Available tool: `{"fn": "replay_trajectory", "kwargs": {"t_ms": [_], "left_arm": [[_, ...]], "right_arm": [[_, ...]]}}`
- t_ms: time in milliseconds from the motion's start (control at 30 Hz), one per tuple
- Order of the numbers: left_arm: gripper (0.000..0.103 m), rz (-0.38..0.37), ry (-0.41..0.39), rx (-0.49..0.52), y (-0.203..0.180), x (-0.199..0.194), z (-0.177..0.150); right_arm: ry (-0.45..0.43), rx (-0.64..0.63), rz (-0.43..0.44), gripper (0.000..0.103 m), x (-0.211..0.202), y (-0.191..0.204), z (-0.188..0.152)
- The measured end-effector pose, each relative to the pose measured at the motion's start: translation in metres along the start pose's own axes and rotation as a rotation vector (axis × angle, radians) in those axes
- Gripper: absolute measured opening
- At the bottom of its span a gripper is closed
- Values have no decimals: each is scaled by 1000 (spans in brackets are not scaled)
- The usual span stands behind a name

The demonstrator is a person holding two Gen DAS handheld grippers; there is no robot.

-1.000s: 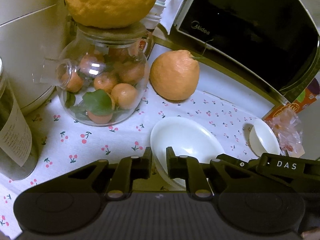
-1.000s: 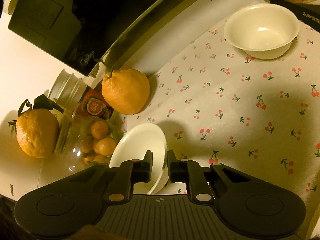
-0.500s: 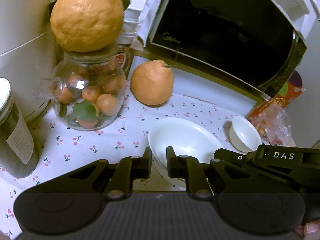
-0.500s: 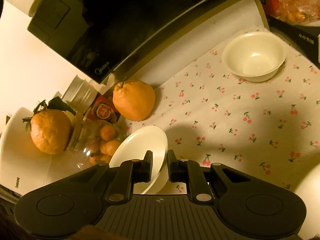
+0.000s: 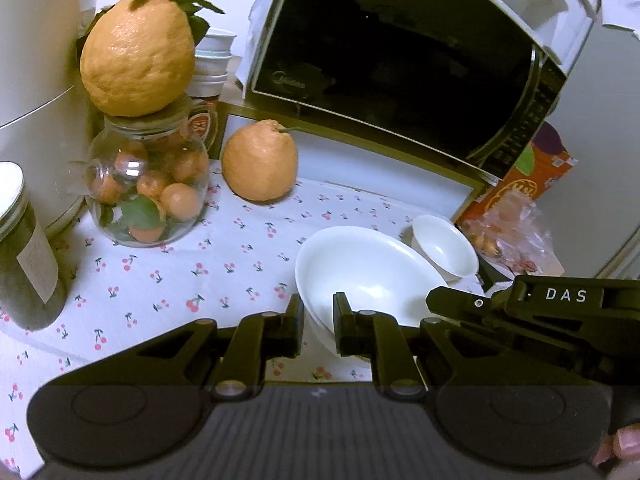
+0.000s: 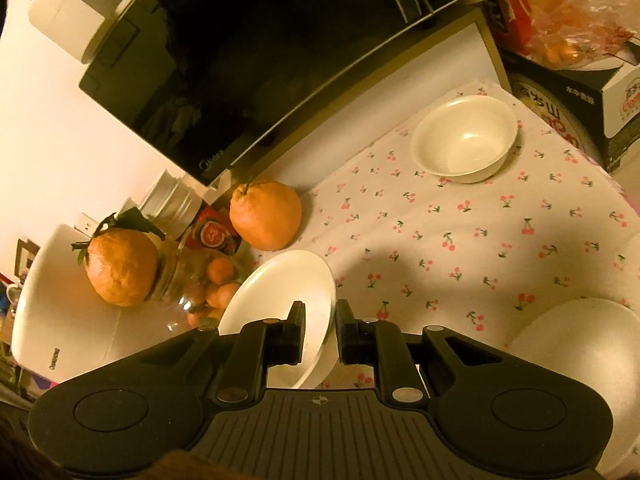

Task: Organize plates and bowls
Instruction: 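Lift the gripped white bowl and carry it toward the other white bowl, then lower the held bowl into the other white bowl with both tools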

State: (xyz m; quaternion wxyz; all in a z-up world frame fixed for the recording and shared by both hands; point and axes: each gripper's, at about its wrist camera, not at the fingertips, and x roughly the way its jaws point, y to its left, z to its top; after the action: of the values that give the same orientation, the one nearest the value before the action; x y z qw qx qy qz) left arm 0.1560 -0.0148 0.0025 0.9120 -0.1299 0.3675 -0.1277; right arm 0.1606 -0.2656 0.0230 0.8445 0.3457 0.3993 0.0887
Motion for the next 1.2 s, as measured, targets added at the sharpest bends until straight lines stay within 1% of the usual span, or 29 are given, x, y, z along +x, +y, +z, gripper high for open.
{"fn": "replay_trajectory", "kwargs": {"t_ms": [367, 567, 767, 933, 1033, 1200], "left_arm": [[13, -50, 9, 6, -17, -12, -18], [13, -70, 16, 17, -25, -16, -27], [13, -108, 44, 13, -36, -14, -38], [14, -134, 53, 35, -50, -15, -43], [14, -145, 55, 53, -57, -15, -46], [14, -162, 77, 77, -68, -11, -53]], "right_arm": [[-12, -11, -26, 16, -33, -10, -4], [-20, 9, -10, 17, -45, -24, -8], [11, 39, -58, 17, -57, -39, -7], [-2, -12, -109, 18, -69, -42, -6], [-10, -17, -123, 19, -77, -47, -7], [-6, 11, -132, 19, -87, -60, -6]]}}
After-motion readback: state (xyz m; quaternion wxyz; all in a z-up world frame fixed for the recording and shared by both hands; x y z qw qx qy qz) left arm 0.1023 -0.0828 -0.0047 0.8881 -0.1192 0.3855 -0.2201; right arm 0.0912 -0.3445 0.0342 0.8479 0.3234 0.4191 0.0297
